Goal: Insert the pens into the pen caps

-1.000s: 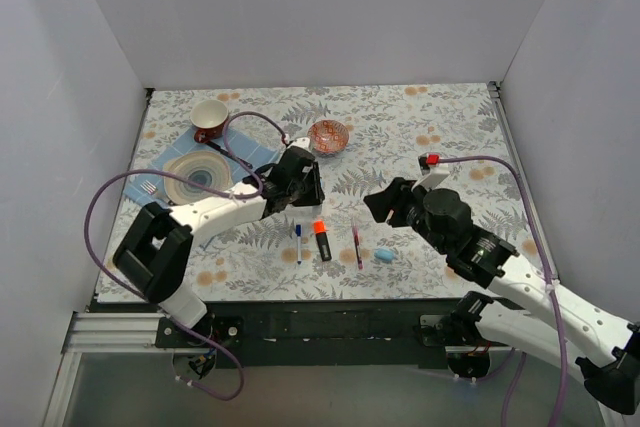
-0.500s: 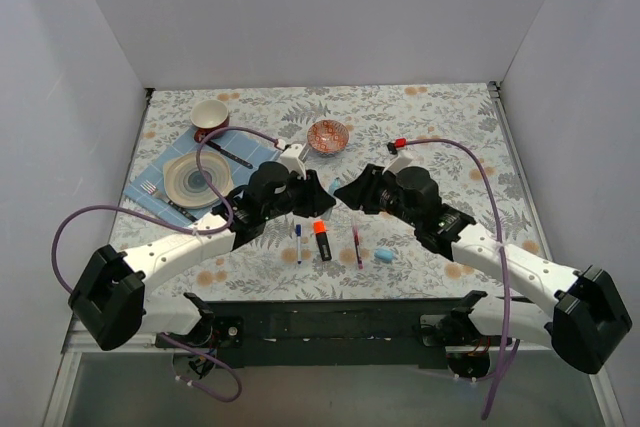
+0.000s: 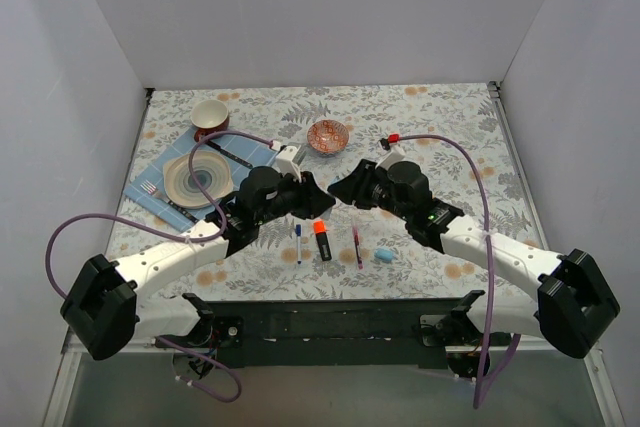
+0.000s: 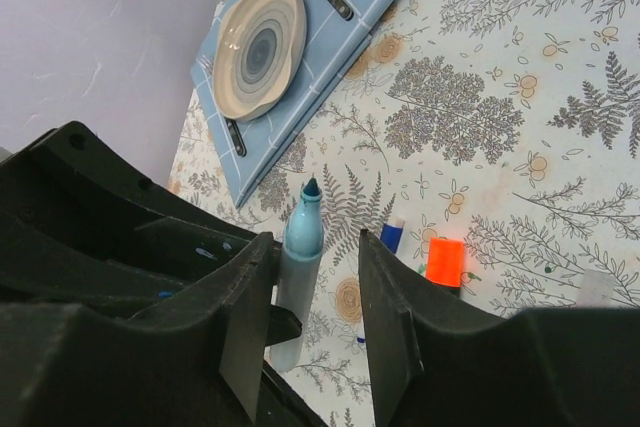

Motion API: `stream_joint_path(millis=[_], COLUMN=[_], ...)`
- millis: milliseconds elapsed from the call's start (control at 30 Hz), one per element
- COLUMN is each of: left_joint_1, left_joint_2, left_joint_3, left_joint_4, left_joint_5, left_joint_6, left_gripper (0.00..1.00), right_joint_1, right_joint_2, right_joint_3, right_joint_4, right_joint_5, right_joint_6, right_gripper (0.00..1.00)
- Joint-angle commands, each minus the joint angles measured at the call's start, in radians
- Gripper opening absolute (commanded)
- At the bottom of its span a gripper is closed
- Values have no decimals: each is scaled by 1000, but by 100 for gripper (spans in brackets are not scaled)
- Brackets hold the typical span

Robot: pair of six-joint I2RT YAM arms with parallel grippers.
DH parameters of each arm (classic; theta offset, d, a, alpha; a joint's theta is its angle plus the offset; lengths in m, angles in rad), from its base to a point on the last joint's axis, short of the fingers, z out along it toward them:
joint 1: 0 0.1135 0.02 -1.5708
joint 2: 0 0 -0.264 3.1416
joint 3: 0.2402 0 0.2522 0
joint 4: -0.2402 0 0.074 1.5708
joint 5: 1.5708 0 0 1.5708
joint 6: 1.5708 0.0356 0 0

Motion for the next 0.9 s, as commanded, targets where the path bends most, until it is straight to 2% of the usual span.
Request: stream_joint_path(millis=[0,133,167,267,300,333,367,400,500,600,667,867], left_joint_1=[-7,-8,-8,-8,-8,-8,-8,-8,-8,-8,-8,-8], left_joint_2=[-52,-65,-72,-87,-92,-99,-113,-122,-173,-222,-230,-199], left_joint_3=[-24,-26,-26,-26,-26,-27,-27,-26,-27,-32,-32,-35], left_joint_4=[55,56,56,56,55,50,47,45,38,58,90,231], left_joint_5=[29,41,41,52,55,57,63,77,115,193,256,495], left_joint_6=[22,24,24,22,19,15,6,1,-31,-74,-99,-226], left_gripper=[0,0,0,0,0,5,18,27,48,54,54,54], right_joint_1=[-1,-3,-1,-3,-4,-9,-13,-20,-50,-69,-72,-72], right_joint_2=[14,25,28,-2,-16,-32,-67,-87,-165,-249,-298,-309], right_joint_3=[46,49,48,-4,-24,-61,-78,-92,-138,-196,-225,-228], right_joint_4=[78,92,95,194,269,314,348,379,486,609,686,807], right_joint_5=[3,-37,-49,-99,-127,-144,-162,-205,-302,-360,-371,-460], right_joint_6=[8,0,-6,-21,-29,-38,-46,-58,-77,-77,-55,23], right_gripper=[45,38,26,1,1,1,1,1,1,1,1,1])
